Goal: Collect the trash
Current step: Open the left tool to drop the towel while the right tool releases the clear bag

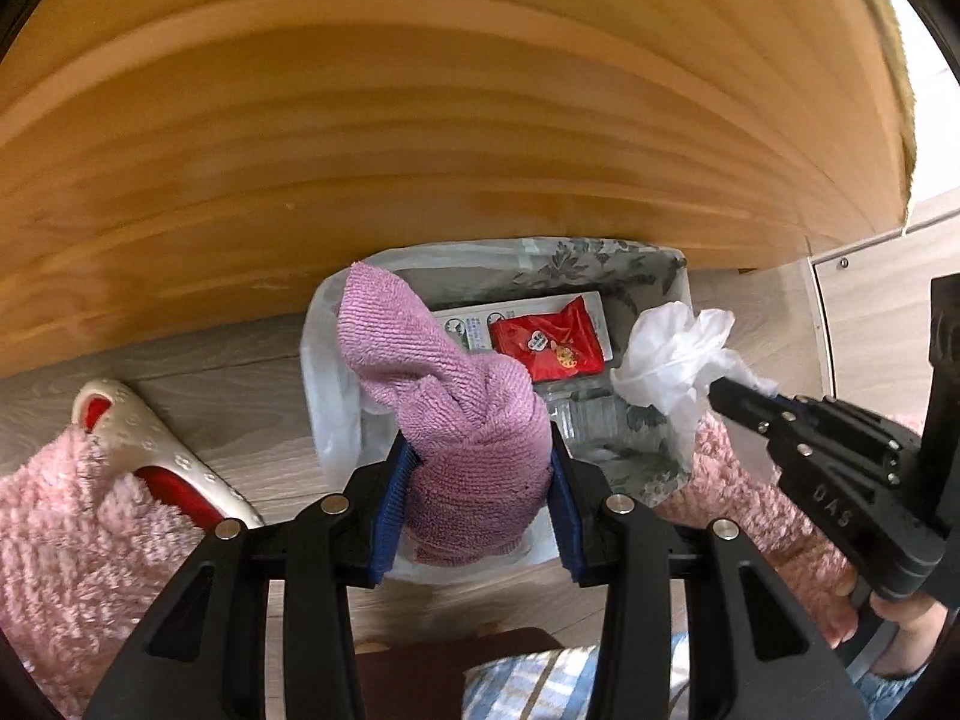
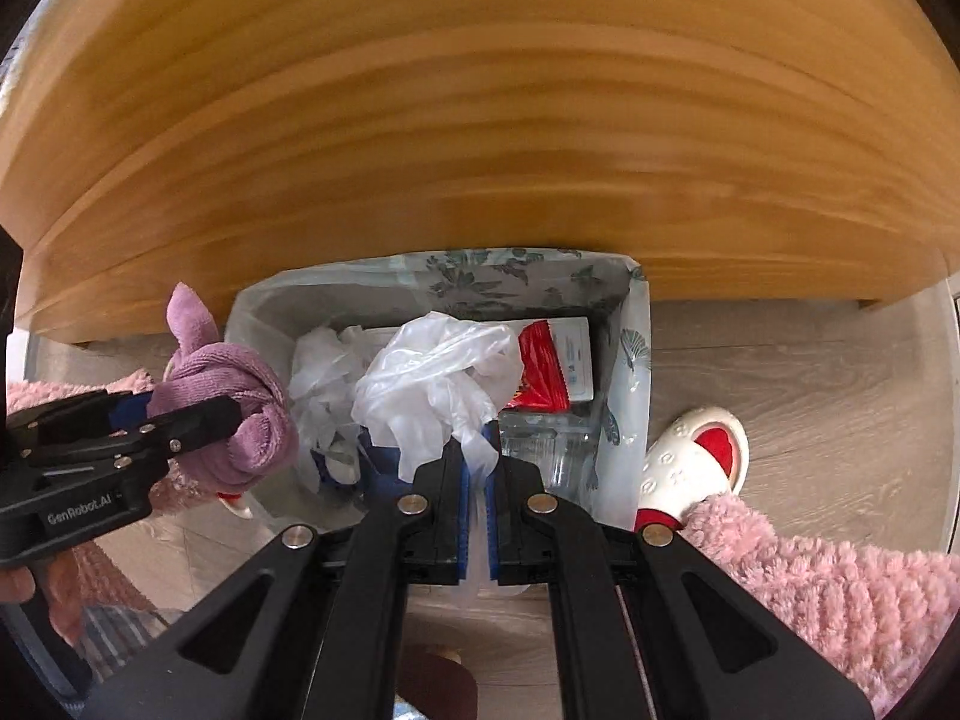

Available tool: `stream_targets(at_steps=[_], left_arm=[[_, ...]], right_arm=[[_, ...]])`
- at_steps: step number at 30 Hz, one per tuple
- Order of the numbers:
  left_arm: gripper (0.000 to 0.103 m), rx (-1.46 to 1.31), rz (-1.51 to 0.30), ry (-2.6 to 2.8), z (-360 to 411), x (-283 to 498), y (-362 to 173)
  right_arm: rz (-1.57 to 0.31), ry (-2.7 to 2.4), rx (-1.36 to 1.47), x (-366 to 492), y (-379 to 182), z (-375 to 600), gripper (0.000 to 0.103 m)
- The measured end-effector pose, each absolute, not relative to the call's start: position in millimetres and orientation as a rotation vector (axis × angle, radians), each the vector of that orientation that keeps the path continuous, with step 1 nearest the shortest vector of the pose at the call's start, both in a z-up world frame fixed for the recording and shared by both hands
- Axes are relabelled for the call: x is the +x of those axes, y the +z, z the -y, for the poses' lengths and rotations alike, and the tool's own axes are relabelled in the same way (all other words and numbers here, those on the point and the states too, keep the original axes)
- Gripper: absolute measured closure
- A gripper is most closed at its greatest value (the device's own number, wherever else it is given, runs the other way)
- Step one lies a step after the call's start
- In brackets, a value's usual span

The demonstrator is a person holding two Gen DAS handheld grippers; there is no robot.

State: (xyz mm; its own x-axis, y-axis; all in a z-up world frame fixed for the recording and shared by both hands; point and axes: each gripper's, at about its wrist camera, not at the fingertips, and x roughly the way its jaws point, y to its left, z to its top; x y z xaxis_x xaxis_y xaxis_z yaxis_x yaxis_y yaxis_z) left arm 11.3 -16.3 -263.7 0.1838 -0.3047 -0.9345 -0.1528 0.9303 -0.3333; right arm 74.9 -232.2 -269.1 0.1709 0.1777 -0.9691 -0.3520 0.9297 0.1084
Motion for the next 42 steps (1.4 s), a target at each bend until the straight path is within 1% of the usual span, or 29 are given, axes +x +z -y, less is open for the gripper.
stream_targets(at_steps=[8, 17, 24, 26, 27, 28, 29, 30, 32, 33, 34, 35, 36, 37, 39, 42], left_arm=[[0.064, -0.417, -1.39, -0.122, 24, 23, -281], [0.064, -0.398, -1.379, -0.129, 25, 26, -283], [0.06, -0.407, -1.38, -0.126, 22, 27, -280], [0.057, -0.395, -1.38, -0.116, 20, 26, -278], [0.056, -0.397, -1.375, -0.114, 20, 26, -277], [0.052, -0.403, -1.362, -0.11, 19, 26, -275], [0.044, -0.401, -1.354, -0.102, 18, 26, -274], [0.04, -0.396, -1.347, -0.094, 17, 26, -273], [0.034, -0.386, -1.334, -0.087, 17, 25, -270], [0.031, -0.385, -1.33, -0.088, 17, 26, -269], [0.024, -0.383, -1.328, -0.087, 17, 25, -268], [0.018, -0.38, -1.322, -0.081, 17, 24, -268], [0.014, -0.379, -1.315, -0.073, 16, 24, -267], [0.008, -0.378, -1.311, -0.069, 16, 23, -267], [0.008, -0.369, -1.309, -0.065, 16, 20, -266], [0.008, -0.364, -1.321, -0.072, 18, 19, -266]], right_arm=[[-1.384, 0.343, -0.148, 84, -278, 227, 0.099], [-1.403, 0.343, -0.157, 87, -285, 223, 0.099], [-1.432, 0.315, -0.123, 90, -289, 229, 0.098], [-1.441, 0.3, -0.116, 92, -289, 232, 0.096], [-1.445, 0.293, -0.115, 92, -290, 233, 0.088], [-1.444, 0.289, -0.105, 93, -290, 234, 0.072], [-1.44, 0.287, -0.102, 93, -289, 235, 0.062], [-1.431, 0.286, -0.102, 93, -287, 236, 0.048], [-1.409, 0.287, -0.11, 92, -283, 235, 0.046], [-1.403, 0.282, -0.114, 91, -282, 235, 0.04], [-1.395, 0.275, -0.111, 91, -280, 236, 0.035], [-1.388, 0.271, -0.106, 91, -279, 238, 0.033], [-1.383, 0.266, -0.102, 91, -277, 239, 0.029], [-1.375, 0.259, -0.098, 91, -276, 240, 0.023], [-1.358, 0.251, -0.095, 91, -272, 242, 0.017], [-1.339, 0.246, -0.088, 91, -267, 243, 0.012]])
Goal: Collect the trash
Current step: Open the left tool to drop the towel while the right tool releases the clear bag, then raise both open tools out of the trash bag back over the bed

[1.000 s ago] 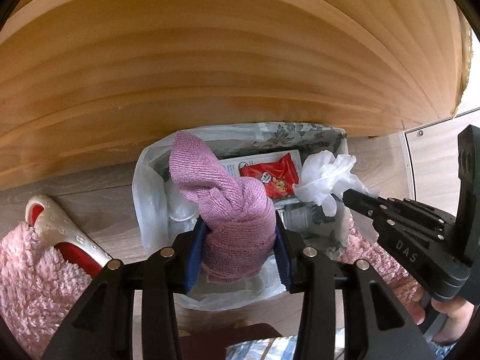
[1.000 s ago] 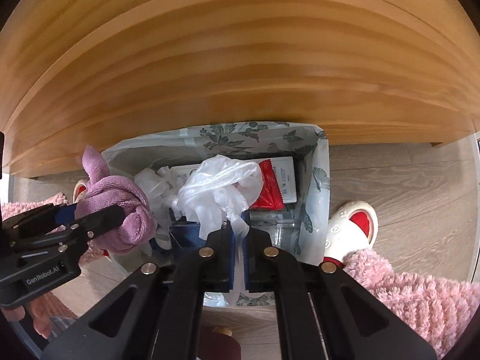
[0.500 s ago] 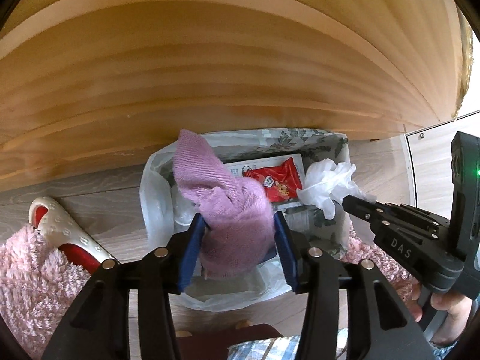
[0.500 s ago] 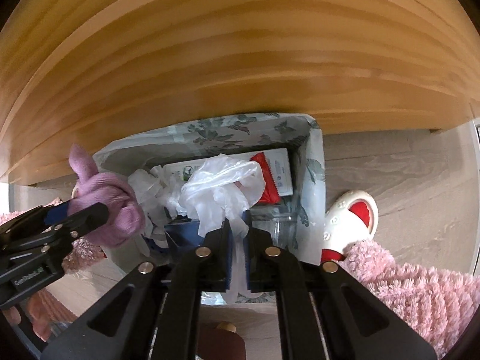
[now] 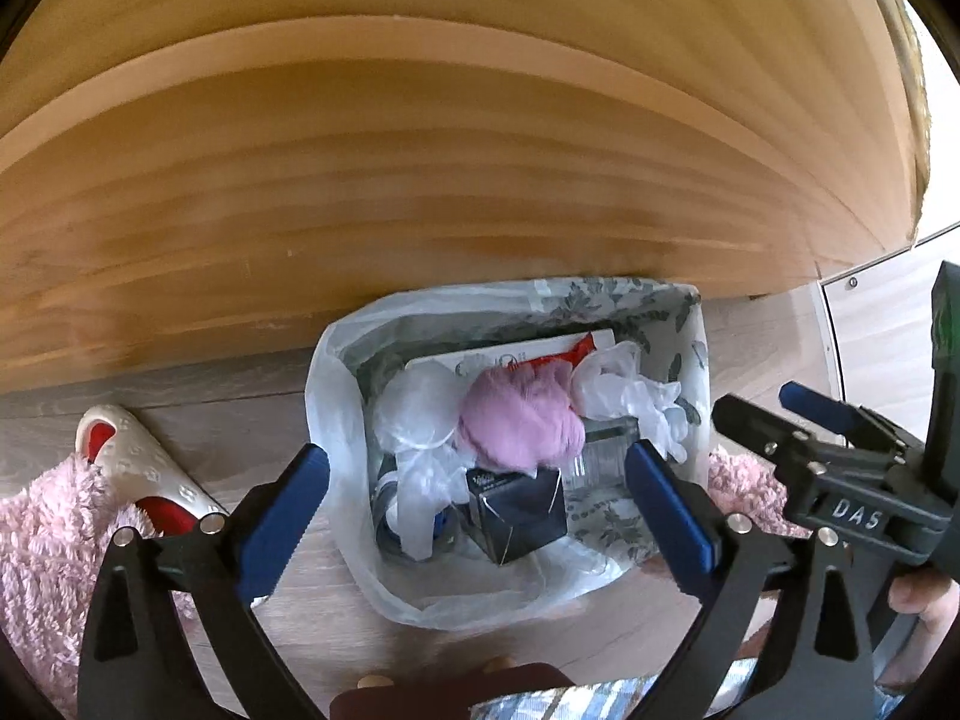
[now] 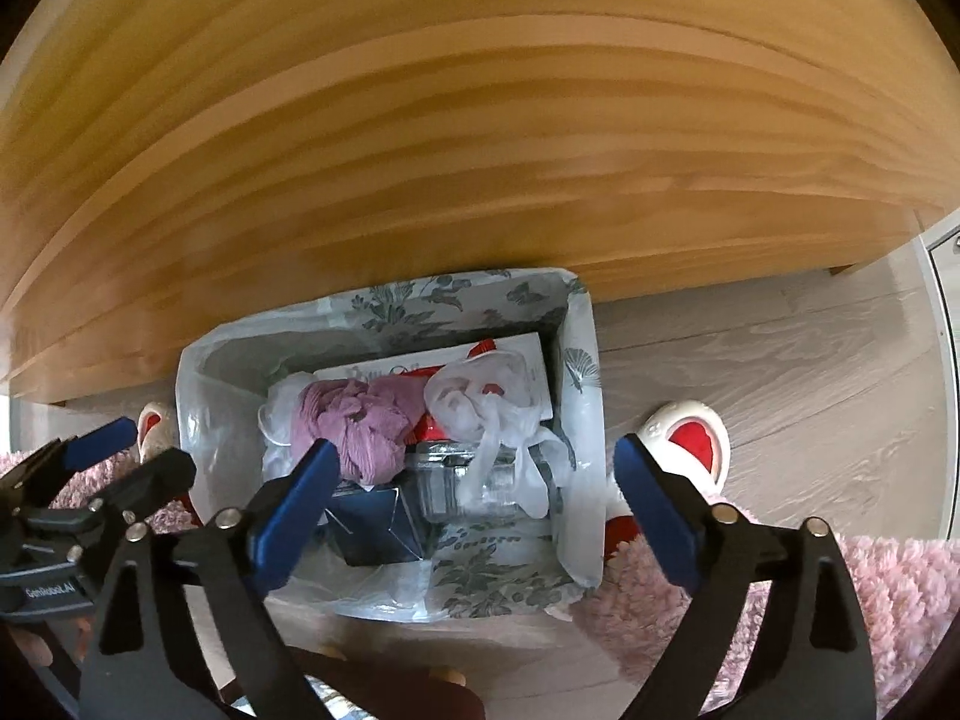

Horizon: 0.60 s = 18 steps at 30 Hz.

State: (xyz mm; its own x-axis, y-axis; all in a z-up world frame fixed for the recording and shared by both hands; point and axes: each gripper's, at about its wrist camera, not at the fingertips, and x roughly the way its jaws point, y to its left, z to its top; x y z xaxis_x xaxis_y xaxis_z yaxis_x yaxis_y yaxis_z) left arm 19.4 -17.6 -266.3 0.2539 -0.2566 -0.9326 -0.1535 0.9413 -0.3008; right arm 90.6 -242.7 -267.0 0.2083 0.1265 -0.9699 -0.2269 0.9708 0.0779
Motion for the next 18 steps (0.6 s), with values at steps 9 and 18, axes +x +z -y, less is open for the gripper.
stream_targets(at_steps=[9, 18], left_arm=[[0.008, -0.362, -1.273, -0.066, 15, 15, -254], [0.008, -0.337, -1.228, -0.052, 14, 12, -243]], right_arm=[[-1.301, 0.252, -0.14, 84, -259, 244, 0.012], [-1.249, 0.246, -0.154, 81, -247, 244, 0.012]])
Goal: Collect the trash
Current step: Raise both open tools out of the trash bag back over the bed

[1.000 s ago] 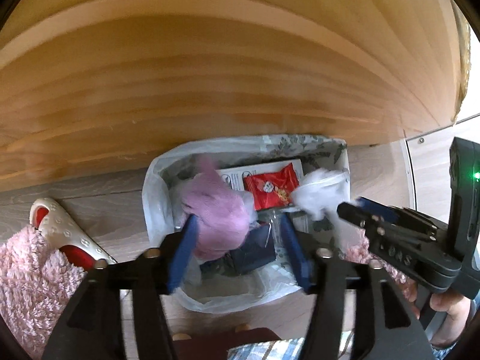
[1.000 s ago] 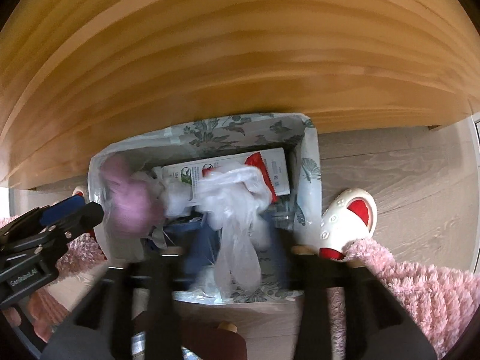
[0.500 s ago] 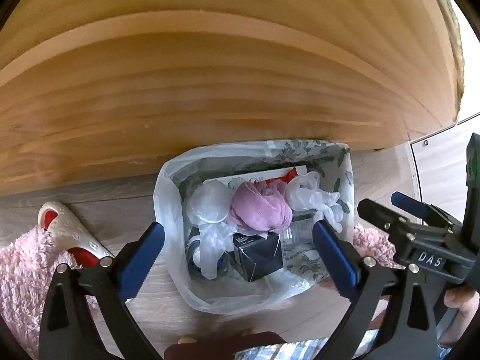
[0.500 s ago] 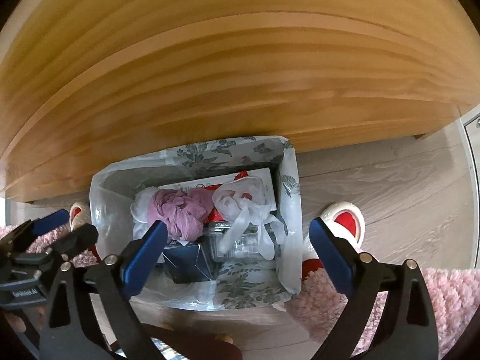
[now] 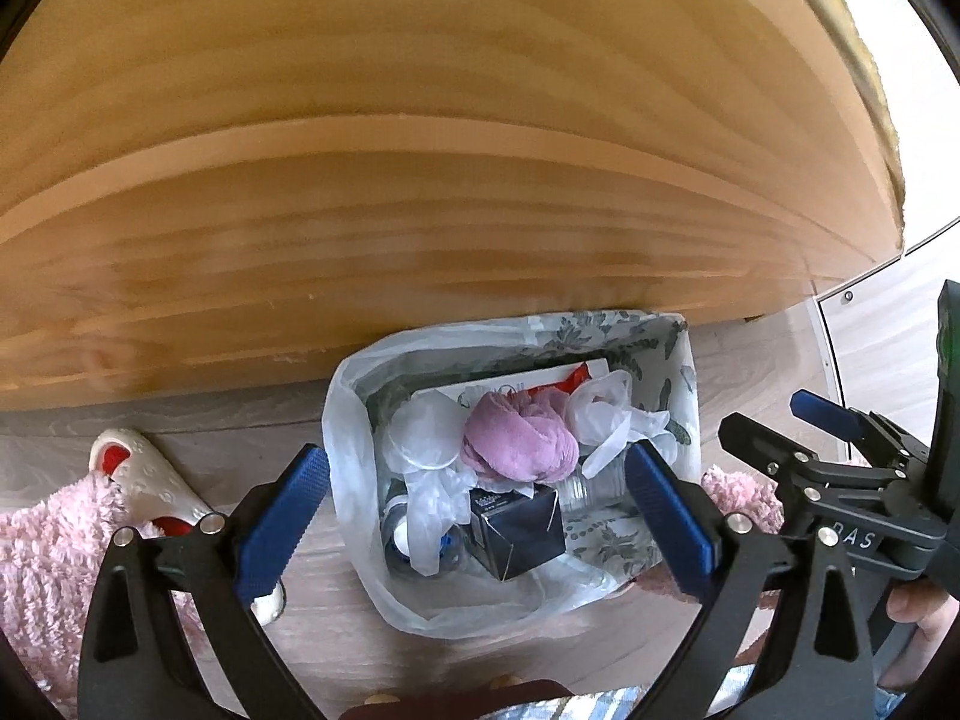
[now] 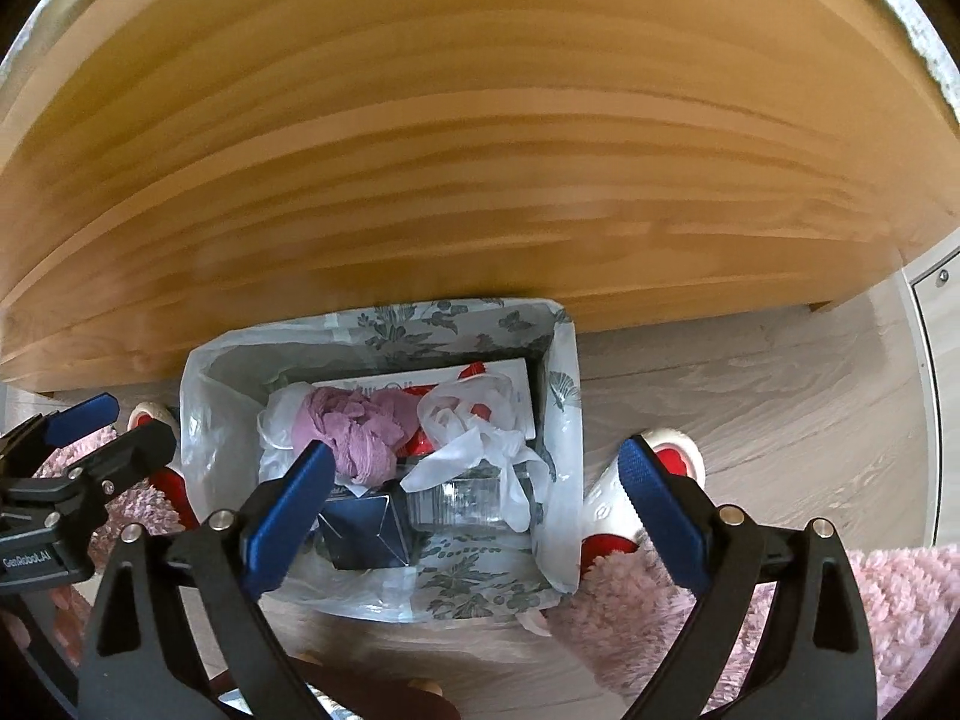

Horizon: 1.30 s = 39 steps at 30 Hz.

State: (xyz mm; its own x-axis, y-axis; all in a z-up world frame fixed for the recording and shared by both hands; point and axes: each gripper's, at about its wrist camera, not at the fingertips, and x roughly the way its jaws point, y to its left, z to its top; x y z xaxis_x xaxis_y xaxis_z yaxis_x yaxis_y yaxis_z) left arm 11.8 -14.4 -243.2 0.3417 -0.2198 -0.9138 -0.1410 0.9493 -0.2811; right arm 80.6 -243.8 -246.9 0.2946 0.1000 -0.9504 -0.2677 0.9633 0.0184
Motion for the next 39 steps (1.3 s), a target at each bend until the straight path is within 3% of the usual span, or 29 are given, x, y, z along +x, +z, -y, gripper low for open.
stream_targets(at_steps=[14, 39], left_arm=[[0.007, -0.263, -1.1, -0.055, 14, 0, -207], [0.007, -0.139, -0.73, -0.083, 6, -24, -91]], right_arm=[[-1.085, 0.229, -0.126, 70, -207, 250, 0.012], [-0.7, 0.202, -0.043, 52, -100, 279, 0.012]])
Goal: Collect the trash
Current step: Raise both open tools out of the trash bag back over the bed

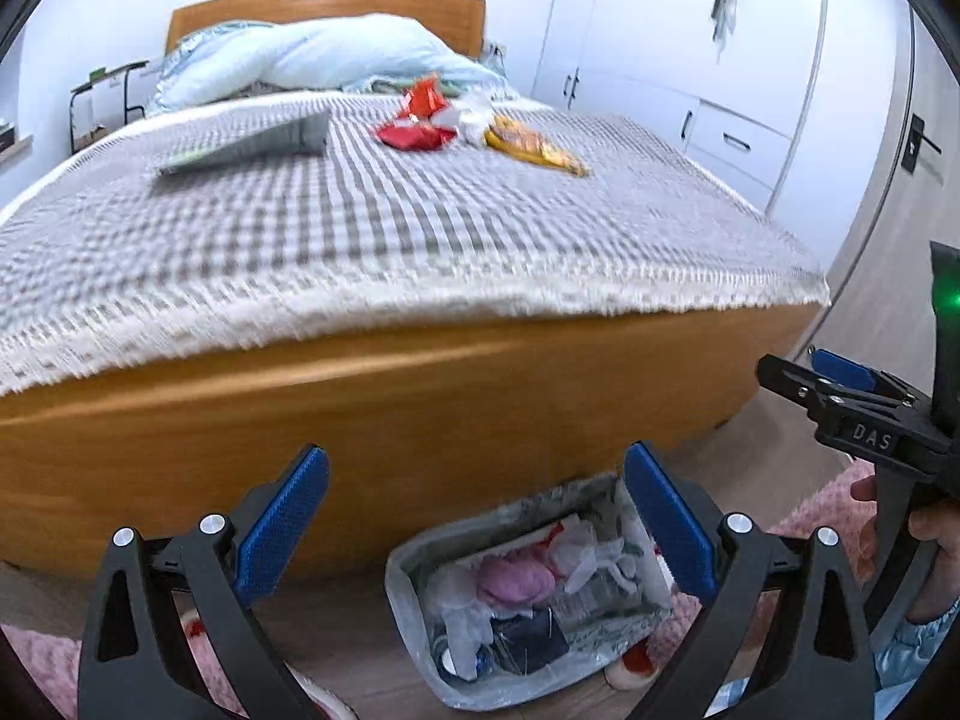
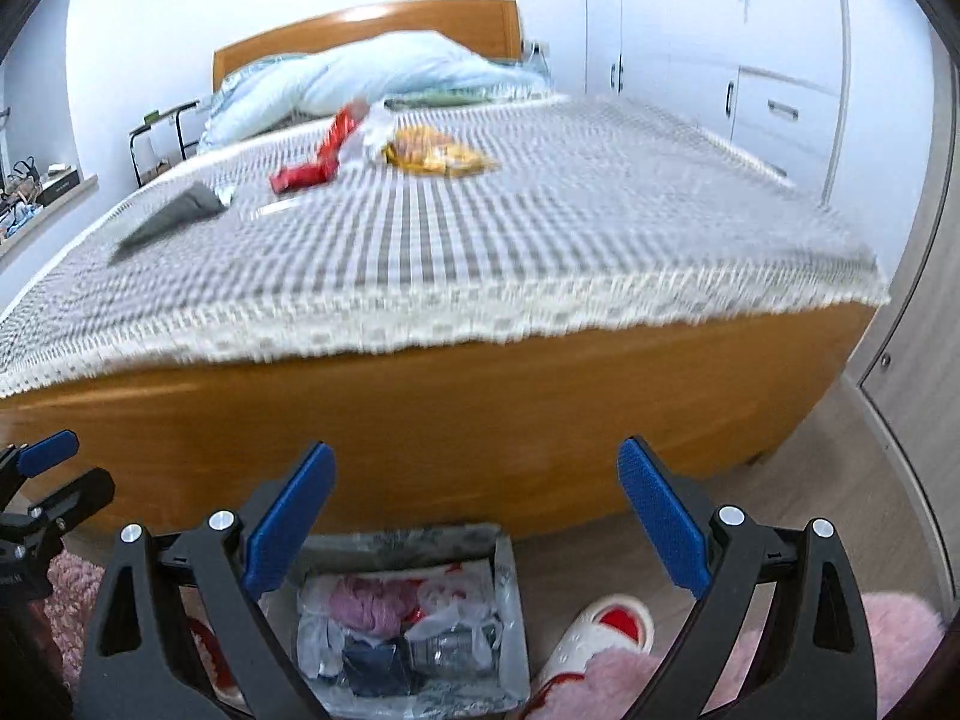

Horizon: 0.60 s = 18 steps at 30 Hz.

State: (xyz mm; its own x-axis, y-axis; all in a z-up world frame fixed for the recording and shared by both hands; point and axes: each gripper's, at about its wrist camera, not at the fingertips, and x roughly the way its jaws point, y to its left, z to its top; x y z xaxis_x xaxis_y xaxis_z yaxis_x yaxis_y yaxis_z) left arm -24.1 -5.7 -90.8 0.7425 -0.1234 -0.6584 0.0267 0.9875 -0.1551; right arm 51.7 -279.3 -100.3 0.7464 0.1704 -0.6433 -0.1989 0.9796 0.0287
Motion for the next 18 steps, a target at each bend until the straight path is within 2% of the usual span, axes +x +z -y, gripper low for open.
stream_targets(at_steps=[18], left_arm=[[0.008, -0.135, -0.562, -0.027, -22, -10, -31]], right_arm=[[-0.541, 0.189, -0.051, 62, -52, 283, 0.012]])
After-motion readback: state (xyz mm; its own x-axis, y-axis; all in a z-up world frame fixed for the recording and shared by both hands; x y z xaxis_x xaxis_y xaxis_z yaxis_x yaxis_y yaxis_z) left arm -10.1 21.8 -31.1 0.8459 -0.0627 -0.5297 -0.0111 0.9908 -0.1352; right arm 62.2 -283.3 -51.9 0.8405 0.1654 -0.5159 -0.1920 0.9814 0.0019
